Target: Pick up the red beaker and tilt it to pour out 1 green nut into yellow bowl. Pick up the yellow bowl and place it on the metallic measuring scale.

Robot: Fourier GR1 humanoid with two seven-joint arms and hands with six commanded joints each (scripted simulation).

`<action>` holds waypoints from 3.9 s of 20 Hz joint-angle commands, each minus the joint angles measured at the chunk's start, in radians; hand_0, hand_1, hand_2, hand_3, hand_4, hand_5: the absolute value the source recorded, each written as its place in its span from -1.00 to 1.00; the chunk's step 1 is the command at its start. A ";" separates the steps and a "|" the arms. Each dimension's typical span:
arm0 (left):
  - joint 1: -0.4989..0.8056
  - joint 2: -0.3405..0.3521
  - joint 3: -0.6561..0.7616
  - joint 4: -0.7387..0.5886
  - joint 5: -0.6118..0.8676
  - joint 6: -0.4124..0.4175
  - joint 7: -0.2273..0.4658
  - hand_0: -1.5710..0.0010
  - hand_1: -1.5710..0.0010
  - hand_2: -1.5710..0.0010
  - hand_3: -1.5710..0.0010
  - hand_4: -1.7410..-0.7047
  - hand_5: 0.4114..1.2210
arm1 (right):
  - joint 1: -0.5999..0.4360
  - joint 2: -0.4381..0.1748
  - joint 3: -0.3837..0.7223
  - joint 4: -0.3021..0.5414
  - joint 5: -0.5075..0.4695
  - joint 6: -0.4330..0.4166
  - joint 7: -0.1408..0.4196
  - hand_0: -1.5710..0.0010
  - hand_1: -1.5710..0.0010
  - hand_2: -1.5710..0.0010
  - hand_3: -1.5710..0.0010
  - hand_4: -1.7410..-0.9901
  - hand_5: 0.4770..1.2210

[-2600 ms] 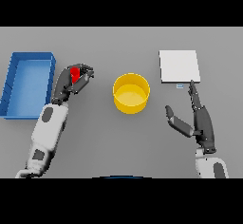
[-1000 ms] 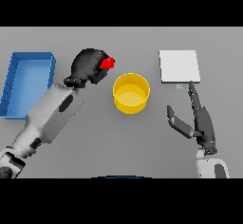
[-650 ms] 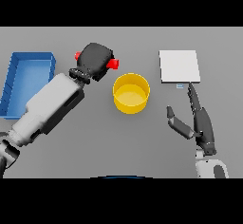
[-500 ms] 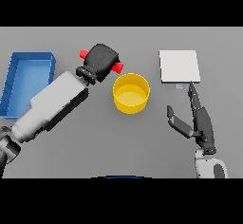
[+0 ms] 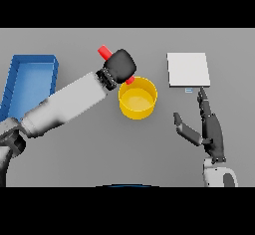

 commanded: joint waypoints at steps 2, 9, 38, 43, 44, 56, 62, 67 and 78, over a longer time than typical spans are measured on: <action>-0.024 -0.002 -0.047 0.005 -0.026 -0.014 -0.020 -1.00 -1.00 -1.00 -0.97 -0.99 1.00 | -0.008 0.003 0.001 0.013 0.012 -0.010 0.003 1.00 1.00 1.00 1.00 0.21 -0.60; -0.137 -0.026 -0.164 0.107 -0.089 -0.024 -0.092 -1.00 -1.00 -1.00 -0.99 -0.99 1.00 | -0.015 -0.005 0.003 0.027 0.056 -0.036 0.015 1.00 1.00 1.00 1.00 0.31 -0.71; -0.394 0.268 0.307 0.507 0.504 0.193 -0.009 -1.00 -1.00 -0.99 -0.78 -0.99 1.00 | -0.034 -0.013 -0.007 0.053 0.007 -0.004 -0.050 1.00 1.00 1.00 1.00 0.38 -0.70; -0.183 0.386 0.433 0.383 0.728 0.348 0.110 -1.00 -1.00 -1.00 -0.80 -1.00 1.00 | -0.044 -0.028 -0.002 0.063 0.013 0.009 -0.057 1.00 1.00 1.00 1.00 0.40 -0.68; -0.139 0.409 0.463 0.346 0.776 0.384 0.143 -1.00 -1.00 -1.00 -0.82 -1.00 1.00 | -0.052 -0.030 -0.006 0.068 0.008 0.010 -0.056 1.00 1.00 1.00 1.00 0.39 -0.67; 0.456 0.554 0.473 -0.223 1.039 0.756 0.469 -1.00 -1.00 -1.00 -0.85 -1.00 1.00 | -0.050 -0.046 0.012 0.071 0.037 0.019 -0.051 1.00 1.00 1.00 1.00 0.39 -0.50; 0.531 0.555 0.429 -0.269 1.076 0.832 0.492 -1.00 -1.00 -1.00 -0.96 -1.00 0.74 | -0.046 -0.044 0.018 0.063 0.055 0.005 -0.048 1.00 1.00 1.00 1.00 0.42 -0.50; 0.529 0.592 0.347 -0.278 1.124 0.778 0.496 -0.99 -0.84 -0.82 -0.73 -0.29 0.04 | -0.042 -0.045 0.015 0.055 0.049 0.005 -0.055 1.00 1.00 1.00 1.00 0.46 -0.50; 0.545 0.656 0.337 -0.362 1.250 0.583 0.473 0.80 0.84 0.84 0.85 0.82 -0.34 | -0.027 -0.041 0.022 0.044 0.051 0.009 -0.033 1.00 1.00 1.00 1.00 0.47 -0.50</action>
